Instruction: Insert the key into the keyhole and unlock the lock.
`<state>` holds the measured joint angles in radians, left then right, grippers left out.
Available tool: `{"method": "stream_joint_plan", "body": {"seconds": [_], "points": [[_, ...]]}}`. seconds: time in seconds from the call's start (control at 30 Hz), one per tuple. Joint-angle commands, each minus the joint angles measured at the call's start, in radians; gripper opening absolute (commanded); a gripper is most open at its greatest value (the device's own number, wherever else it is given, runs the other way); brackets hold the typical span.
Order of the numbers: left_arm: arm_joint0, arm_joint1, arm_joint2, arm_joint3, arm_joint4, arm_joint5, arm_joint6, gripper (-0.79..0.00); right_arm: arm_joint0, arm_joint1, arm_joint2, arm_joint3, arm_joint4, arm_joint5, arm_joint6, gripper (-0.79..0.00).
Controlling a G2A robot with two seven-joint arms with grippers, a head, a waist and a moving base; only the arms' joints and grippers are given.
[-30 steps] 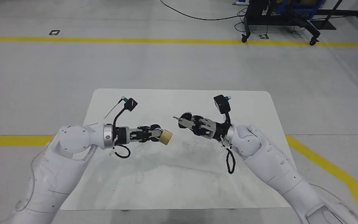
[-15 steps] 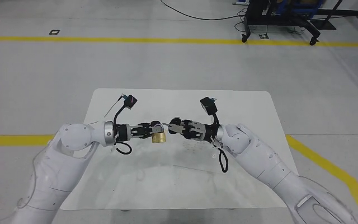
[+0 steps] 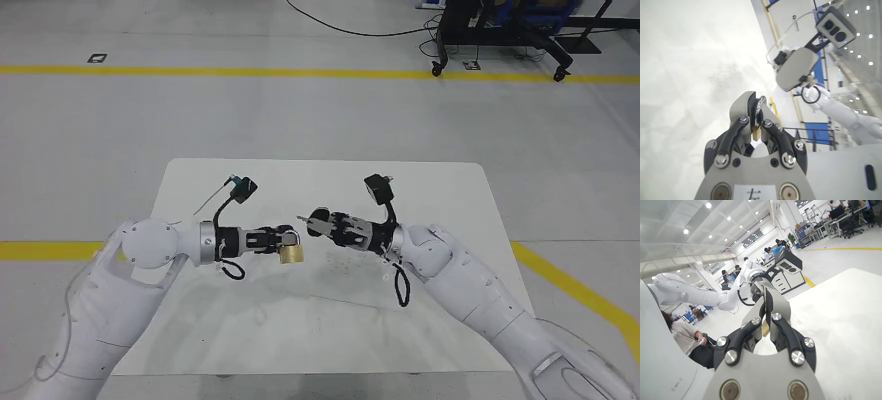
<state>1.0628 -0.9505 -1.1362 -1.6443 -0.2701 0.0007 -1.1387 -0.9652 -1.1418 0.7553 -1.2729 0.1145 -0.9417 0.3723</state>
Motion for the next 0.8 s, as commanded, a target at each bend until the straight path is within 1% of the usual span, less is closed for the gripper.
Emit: {"method": "stream_joint_plan", "body": {"seconds": [0.0, 0.07, 0.13, 0.2, 0.43, 0.47, 0.5, 0.57, 0.63, 0.67, 0.77], "points": [[-0.038, -0.011, 0.017, 0.068, -0.115, 0.017, -0.016, -0.785, -0.036, 0.013, 0.013, -0.020, 0.161, 0.011, 0.058, -0.785], [-0.077, -0.022, 0.043, 0.116, -0.165, 0.007, -0.044, -0.785, -0.077, 0.032, 0.047, -0.045, 0.271, 0.041, 0.117, -0.785], [-0.115, -0.032, 0.061, 0.164, -0.193, 0.011, -0.044, -0.785, -0.120, 0.055, 0.095, -0.074, 0.341, 0.072, 0.178, -0.785], [-0.143, -0.037, 0.079, 0.186, -0.174, 0.010, -0.050, -0.785, -0.173, 0.078, 0.148, -0.124, 0.392, 0.085, 0.232, -0.785], [-0.143, -0.037, 0.079, 0.186, -0.174, 0.010, -0.050, -0.785, -0.173, 0.078, 0.148, -0.124, 0.392, 0.085, 0.232, -0.785], [-0.135, -0.038, 0.081, 0.180, -0.192, 0.009, -0.044, -0.785, -0.173, 0.078, 0.148, -0.124, 0.392, 0.085, 0.232, -0.785], [-0.126, -0.041, 0.081, 0.188, -0.240, 0.028, -0.047, -0.785, -0.173, 0.078, 0.148, -0.124, 0.392, 0.085, 0.232, -0.785], [-0.132, -0.043, 0.087, 0.199, -0.258, 0.084, -0.046, -0.785, -0.173, 0.078, 0.148, -0.124, 0.392, 0.085, 0.232, -0.785], [-0.137, -0.051, 0.099, 0.214, -0.338, 0.165, -0.053, -0.785, -0.180, 0.075, 0.141, -0.146, 0.423, 0.180, 0.214, -0.785], [-0.144, -0.054, 0.104, 0.225, -0.357, 0.189, -0.046, -0.785, -0.184, 0.074, 0.140, -0.153, 0.445, 0.240, 0.206, -0.785], [-0.173, -0.064, 0.130, 0.272, -0.385, 0.294, -0.019, -0.785, -0.206, 0.077, 0.143, -0.194, 0.531, 0.459, 0.215, -0.785]]}}
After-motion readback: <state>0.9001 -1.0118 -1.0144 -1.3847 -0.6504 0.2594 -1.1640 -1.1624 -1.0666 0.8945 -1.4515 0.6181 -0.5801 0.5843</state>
